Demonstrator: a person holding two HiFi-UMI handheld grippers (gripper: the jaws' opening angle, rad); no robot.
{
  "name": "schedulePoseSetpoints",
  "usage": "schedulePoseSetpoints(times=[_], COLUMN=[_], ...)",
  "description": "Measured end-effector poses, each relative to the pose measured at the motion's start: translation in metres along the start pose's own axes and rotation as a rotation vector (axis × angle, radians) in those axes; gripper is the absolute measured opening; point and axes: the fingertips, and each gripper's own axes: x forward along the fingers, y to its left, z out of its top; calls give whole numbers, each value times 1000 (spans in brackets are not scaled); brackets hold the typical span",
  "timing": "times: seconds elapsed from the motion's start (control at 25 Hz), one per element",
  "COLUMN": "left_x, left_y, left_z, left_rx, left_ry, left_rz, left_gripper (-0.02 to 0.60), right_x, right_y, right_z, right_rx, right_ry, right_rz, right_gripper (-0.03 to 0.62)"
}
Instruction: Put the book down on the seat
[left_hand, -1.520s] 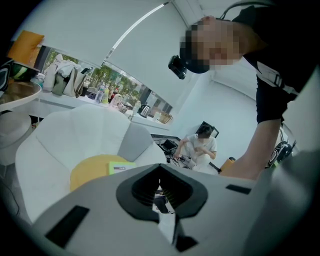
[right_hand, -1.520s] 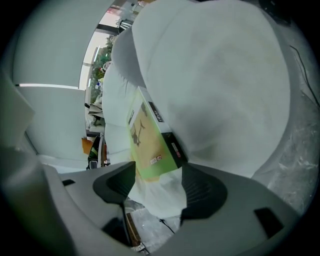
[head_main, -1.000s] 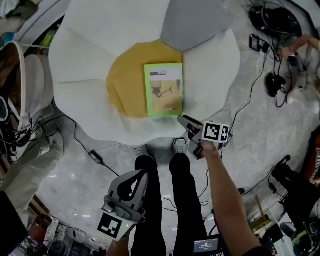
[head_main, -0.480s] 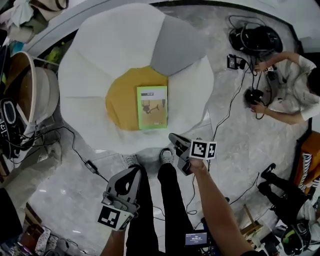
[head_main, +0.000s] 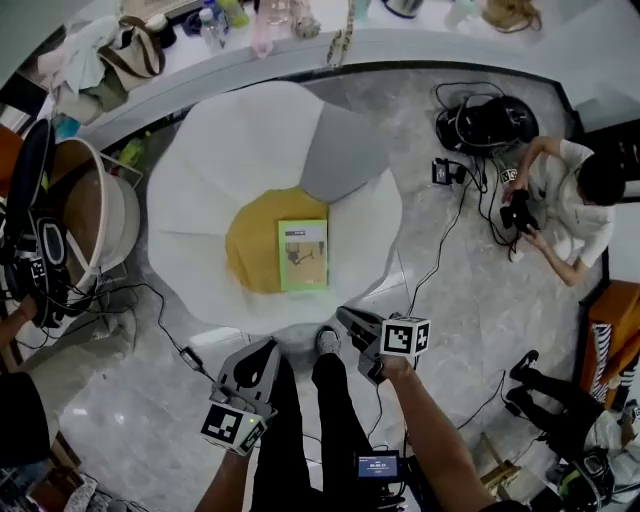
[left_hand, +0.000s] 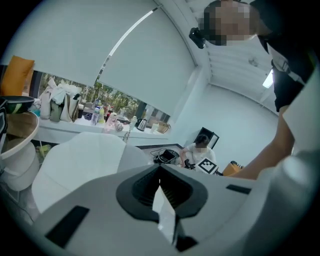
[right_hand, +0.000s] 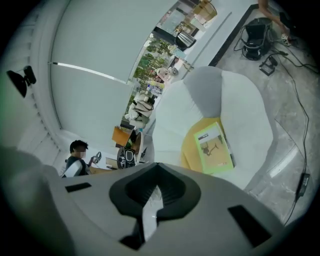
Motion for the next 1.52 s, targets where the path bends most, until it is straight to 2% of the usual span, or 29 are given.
schedulePoseSetpoints(times=[0.24, 0.48, 0.72, 0.96, 1.24, 1.52], left_x=[-16, -46, -75, -108, -132, -144], left_y=[-39, -71, -93, -112, -132, -166], left_z=[45, 96, 130, 163, 184, 191], left_rx=[8, 11, 47, 65, 57, 95], left_ry=[-30, -96, -126, -178, -251, -284], left_rz=[-72, -94, -101, -85, -61, -76], left_gripper=[12, 12, 12, 12, 12, 12], right_x=[-41, -90, -130, -161, -194, -232], right_y=[91, 183, 260, 329, 380, 399], right_z=[20, 38, 52, 52, 43, 31], right_rx=[-97, -197, -269, -367, -478, -537], right_ry=[-17, -60, -140, -175, -213, -258], right_rz=[58, 119, 190, 251, 290, 338], right_gripper=[14, 14, 14, 14, 14, 14])
